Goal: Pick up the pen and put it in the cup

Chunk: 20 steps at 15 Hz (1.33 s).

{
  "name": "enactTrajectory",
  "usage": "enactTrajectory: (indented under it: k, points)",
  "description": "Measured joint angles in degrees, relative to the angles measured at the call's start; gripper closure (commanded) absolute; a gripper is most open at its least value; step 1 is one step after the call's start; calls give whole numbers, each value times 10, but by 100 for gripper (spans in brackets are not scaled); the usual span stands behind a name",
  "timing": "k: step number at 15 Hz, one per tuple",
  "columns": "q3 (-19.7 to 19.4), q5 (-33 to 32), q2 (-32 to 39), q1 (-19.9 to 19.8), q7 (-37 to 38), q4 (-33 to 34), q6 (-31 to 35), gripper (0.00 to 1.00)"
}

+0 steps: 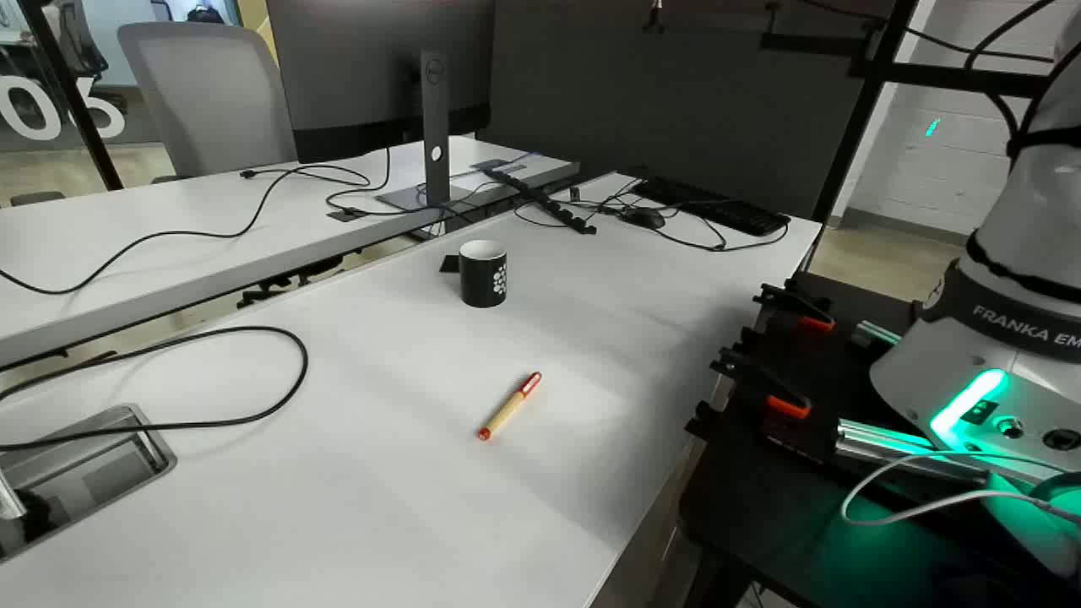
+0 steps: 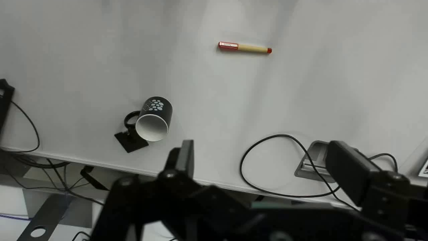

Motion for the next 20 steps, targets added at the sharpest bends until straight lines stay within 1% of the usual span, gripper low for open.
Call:
enactTrajectory:
  k: [4, 8, 11, 14, 17, 20]
  points:
    - [0, -7, 1, 0, -6, 0, -10, 0]
    - [0, -26, 14, 4, -63, 2, -69, 0]
    - [0, -42, 37, 14, -114, 3, -103, 0]
    - [0, -59, 65, 26, -152, 6, -121, 0]
    - [4, -80, 94, 36, -175, 8, -131, 0]
    - [12, -106, 126, 40, -182, 13, -130, 0]
